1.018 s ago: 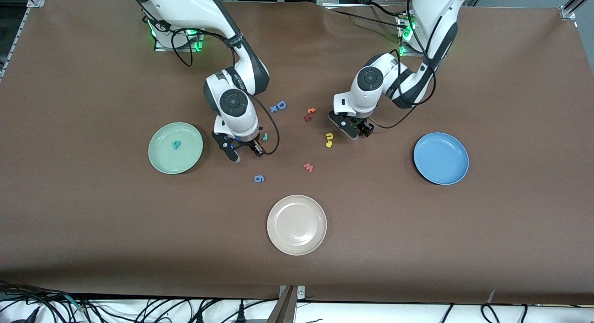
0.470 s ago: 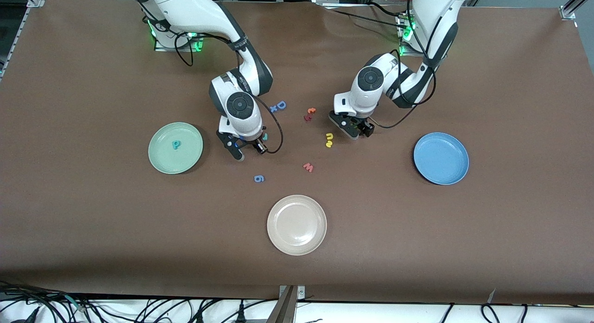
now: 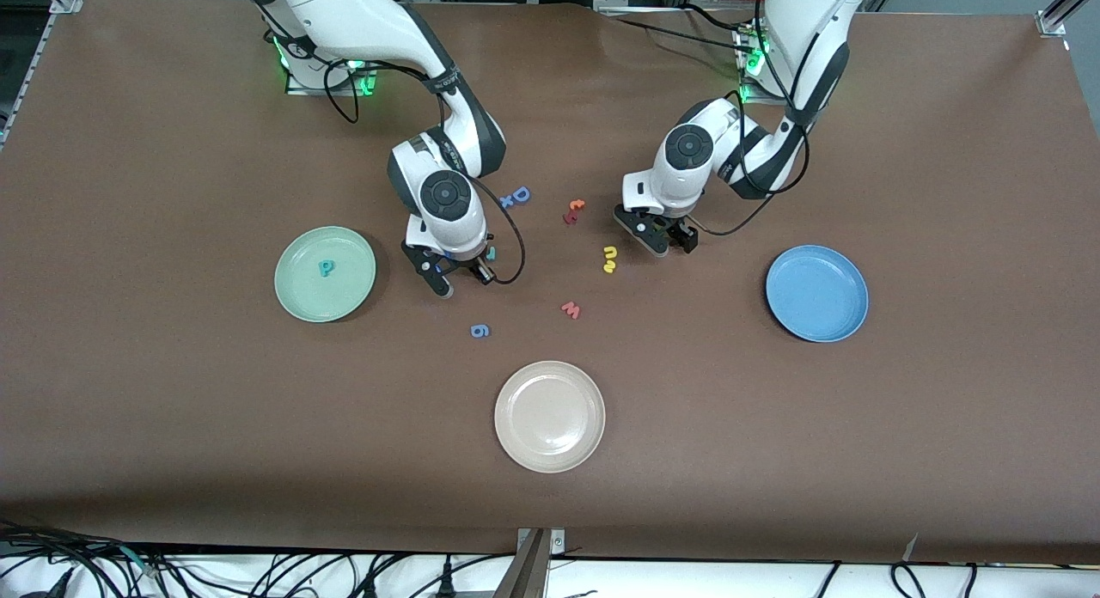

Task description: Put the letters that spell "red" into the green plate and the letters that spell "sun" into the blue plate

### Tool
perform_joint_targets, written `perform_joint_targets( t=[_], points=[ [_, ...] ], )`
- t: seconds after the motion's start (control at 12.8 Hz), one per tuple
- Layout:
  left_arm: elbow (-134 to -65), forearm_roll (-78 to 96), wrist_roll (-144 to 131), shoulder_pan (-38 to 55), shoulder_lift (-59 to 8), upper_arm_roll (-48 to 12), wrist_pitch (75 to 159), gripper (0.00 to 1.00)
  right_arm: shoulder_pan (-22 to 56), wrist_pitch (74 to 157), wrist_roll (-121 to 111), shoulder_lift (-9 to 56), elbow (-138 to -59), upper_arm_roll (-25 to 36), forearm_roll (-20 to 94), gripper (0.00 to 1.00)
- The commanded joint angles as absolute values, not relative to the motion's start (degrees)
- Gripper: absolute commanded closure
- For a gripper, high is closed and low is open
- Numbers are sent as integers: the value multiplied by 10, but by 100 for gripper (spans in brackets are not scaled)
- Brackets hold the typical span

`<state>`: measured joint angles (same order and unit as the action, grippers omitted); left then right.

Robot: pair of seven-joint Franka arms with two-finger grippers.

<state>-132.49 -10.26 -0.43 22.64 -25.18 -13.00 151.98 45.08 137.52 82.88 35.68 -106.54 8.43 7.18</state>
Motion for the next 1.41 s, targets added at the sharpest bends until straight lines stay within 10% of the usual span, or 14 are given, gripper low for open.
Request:
perform_joint_targets(
  t=[0.0,0.94,1.33],
  points=[
    [-1341,-119,-1,229,-254,-121,1525,22,448,1348,810,359,-1061,83,81,89],
    [-1320,-114,-7,230,-242,-121,1526,21,439,1177,314,280,-1086,268,82,88],
    [-1320,-118,-7,230,-245,-122,1526,49,392,1190,212,299,-1121,270,169,88]
  ],
)
